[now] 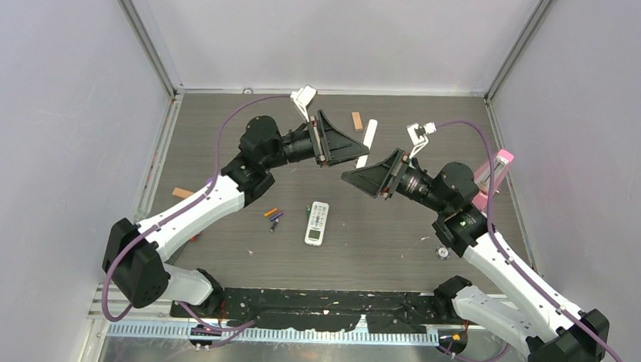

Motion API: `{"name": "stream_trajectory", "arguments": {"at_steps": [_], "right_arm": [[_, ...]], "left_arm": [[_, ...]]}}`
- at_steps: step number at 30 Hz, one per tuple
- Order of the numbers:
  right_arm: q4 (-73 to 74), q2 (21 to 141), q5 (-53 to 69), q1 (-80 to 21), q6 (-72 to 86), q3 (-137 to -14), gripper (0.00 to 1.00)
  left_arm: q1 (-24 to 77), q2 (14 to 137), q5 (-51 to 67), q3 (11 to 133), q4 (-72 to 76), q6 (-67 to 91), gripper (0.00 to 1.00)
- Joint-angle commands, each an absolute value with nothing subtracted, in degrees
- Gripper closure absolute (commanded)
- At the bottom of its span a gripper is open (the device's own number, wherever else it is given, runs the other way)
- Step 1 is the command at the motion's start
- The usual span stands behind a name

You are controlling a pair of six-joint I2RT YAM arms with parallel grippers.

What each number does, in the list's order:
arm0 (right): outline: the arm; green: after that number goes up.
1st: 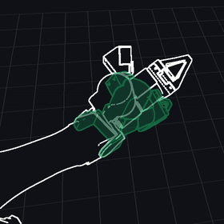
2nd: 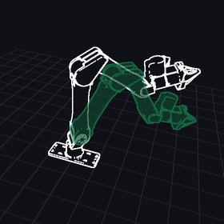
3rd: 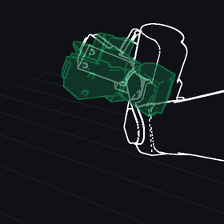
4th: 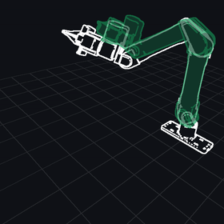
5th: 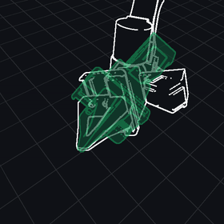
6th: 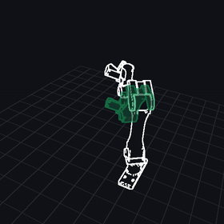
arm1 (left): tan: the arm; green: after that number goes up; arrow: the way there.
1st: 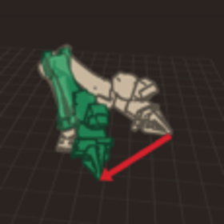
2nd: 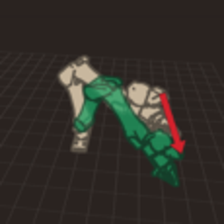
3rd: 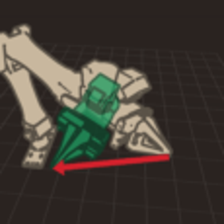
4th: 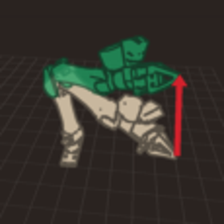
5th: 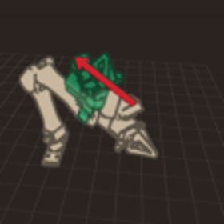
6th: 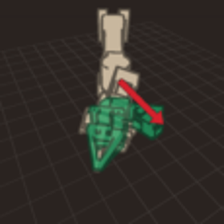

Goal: Load the batteries into the remote control

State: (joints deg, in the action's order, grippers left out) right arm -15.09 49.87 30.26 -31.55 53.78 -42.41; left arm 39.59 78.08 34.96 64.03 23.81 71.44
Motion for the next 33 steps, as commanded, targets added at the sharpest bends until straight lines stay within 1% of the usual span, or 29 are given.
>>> {"name": "stream_trajectory", "arguments": {"at_steps": [1, 4, 6, 7, 8, 11, 12, 13, 15, 16, 17, 20, 24, 30, 33], "right_arm": [[-19.2, 51.4, 32.7, -31.8, 57.1, -43.1, 0.21], [-19.7, 52.0, 32.8, -31.8, 57.8, -43.1, 0.29], [-19.3, 52.0, 32.5, -31.8, 57.6, -43.2, 0.4], [-18.8, 52.1, 32.4, -31.8, 57.1, -43.5, 0.42], [-17.6, 52.2, 32.4, -31.8, 56.8, -43.7, 0.48], [-15.3, 52.2, 32.5, -31.9, 53.9, -44.6, 0.56], [-13.1, 52.2, 32.4, -31.9, 52.9, -44.9, 0.6], [-11.4, 52.2, 31.5, -32.1, 49.8, -46.0, 0.62], [-3.4, 52.8, 28.8, -32.4, 42.9, -48.9, 0.64], [1.9, 53.0, 26.9, -32.5, 40.8, -50.5, 0.65], [3.7, 53.4, 26.1, -32.6, 37.2, -51.1, 0.66], [9.3, 54.6, 23.2, -33.0, 30.2, -53.2, 0.67], [13.7, 56.3, 20.3, -34.8, 23.4, -55.0, 0.69], [18.3, 58.5, 12.2, -39.1, 16.6, -56.7, 0.7], [18.1, 59.1, 9.2, -41.0, 14.8, -57.0, 0.72]], "left_arm": [[39.2, 76.2, 34.9, 63.3, 30.5, 73.4, 0.85], [39.2, 76.0, 34.6, 62.7, 30.7, 73.2, 0.83], [39.2, 75.7, 34.1, 62.4, 30.4, 72.4, 0.78], [39.2, 75.4, 33.7, 62.3, 29.7, 71.8, 0.75], [39.2, 75.1, 33.1, 62.3, 28.8, 70.9, 0.69], [39.2, 74.0, 32.1, 62.7, 24.5, 66.7, 0.53], [39.2, 73.7, 31.7, 62.9, 23.1, 64.8, 0.47], [39.2, 73.4, 31.0, 63.2, 21.0, 63.0, 0.4], [39.2, 73.1, 29.4, 64.3, 16.0, 57.7, 0.3], [39.2, 73.2, 28.5, 65.1, 13.0, 55.8, 0.27], [39.2, 73.3, 27.4, 66.0, 10.6, 53.9, 0.25], [39.2, 74.2, 24.6, 69.0, 3.9, 49.7, 0.23], [39.2, 76.4, 22.4, 74.2, -6.1, 45.8, 0.25], [39.3, 78.9, 22.4, 76.3, -10.6, 45.1, 0.28], [39.3, 80.9, 21.6, 77.3, -13.8, 44.9, 0.3]]}}
